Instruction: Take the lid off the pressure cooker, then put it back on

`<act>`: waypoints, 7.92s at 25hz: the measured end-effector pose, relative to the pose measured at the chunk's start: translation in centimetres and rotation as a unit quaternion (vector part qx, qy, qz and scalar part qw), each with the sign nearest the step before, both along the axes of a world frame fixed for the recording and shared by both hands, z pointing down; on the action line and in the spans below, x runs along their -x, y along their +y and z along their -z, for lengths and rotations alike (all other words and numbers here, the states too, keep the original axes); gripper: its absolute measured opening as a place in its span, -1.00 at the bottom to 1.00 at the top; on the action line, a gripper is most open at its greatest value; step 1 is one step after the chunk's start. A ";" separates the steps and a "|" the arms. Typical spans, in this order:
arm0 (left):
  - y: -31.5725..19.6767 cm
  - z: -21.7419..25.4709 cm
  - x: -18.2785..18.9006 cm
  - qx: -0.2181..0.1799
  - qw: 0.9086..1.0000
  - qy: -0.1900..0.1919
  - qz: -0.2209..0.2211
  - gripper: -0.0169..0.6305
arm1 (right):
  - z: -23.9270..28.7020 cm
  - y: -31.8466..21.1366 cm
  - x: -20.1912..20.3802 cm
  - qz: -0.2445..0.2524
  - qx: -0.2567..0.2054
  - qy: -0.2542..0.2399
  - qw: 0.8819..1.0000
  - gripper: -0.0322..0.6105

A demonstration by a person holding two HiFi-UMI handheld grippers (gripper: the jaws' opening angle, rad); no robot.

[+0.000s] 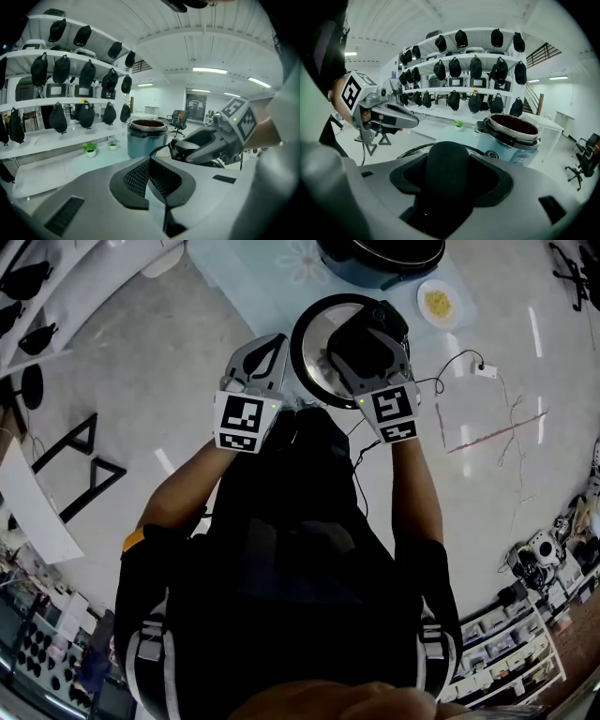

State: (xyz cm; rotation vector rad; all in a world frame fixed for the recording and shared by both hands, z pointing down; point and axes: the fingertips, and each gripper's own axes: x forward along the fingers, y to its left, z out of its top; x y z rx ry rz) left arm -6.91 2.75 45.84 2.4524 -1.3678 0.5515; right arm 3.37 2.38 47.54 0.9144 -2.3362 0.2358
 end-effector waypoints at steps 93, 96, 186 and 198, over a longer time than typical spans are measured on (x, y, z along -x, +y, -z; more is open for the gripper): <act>2.8 8.3 -6.0 -0.021 0.999 -0.022 0.011 -0.92 | 8.1 3.2 -5.4 -0.112 -0.057 -0.087 0.988 -0.52; 2.8 8.5 -6.4 -0.019 0.999 -0.028 0.010 -0.92 | 8.0 3.0 -6.1 -0.116 -0.057 -0.091 0.987 -0.53; -3.0 -1.5 1.8 -0.013 0.964 -0.021 -0.265 -0.92 | -4.0 2.4 2.9 -0.324 -0.024 -0.002 0.946 0.00; -3.6 -3.8 0.6 0.009 0.970 -0.036 -0.241 -0.92 | -5.3 0.1 1.3 -0.267 -0.023 0.010 0.963 0.05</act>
